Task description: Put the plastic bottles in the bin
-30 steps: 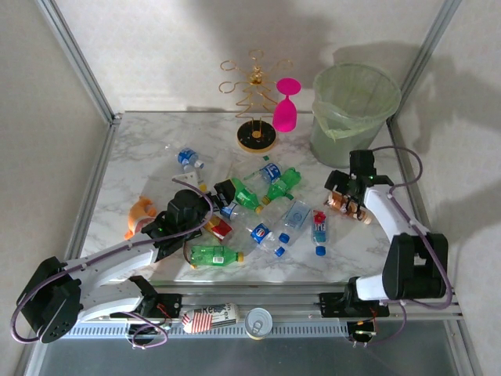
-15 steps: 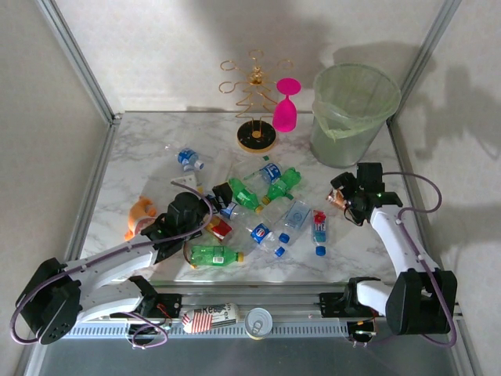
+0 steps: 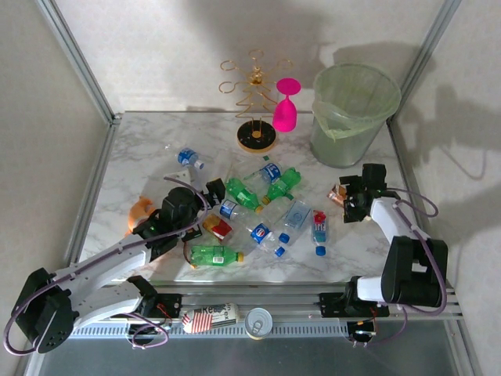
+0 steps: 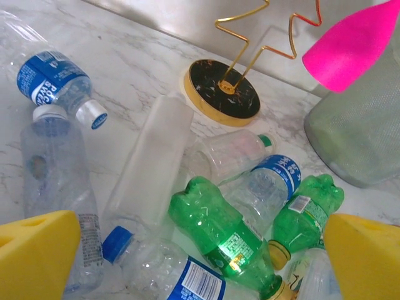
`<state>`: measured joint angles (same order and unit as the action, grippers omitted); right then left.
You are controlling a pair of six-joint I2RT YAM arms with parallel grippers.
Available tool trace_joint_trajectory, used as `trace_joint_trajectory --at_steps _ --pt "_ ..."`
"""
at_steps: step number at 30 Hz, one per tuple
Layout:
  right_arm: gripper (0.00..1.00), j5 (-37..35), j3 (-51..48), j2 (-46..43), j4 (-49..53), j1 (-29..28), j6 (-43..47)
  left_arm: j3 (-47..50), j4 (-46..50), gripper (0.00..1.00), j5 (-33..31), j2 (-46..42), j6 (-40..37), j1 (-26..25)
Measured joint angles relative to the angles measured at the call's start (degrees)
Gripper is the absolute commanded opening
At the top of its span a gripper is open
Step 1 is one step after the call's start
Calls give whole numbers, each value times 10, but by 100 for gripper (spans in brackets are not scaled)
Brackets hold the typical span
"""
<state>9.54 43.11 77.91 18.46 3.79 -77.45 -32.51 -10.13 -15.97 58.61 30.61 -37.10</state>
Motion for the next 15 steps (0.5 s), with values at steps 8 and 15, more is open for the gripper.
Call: trace_joint_trajectory --at_steps 8,15 --pt "93 32 -21 70 -72 21 -30 -31 10 100 -5 15 9 11" --pt "81 59 -22 91 -79 40 -22 -49 20 100 -9 30 31 16"
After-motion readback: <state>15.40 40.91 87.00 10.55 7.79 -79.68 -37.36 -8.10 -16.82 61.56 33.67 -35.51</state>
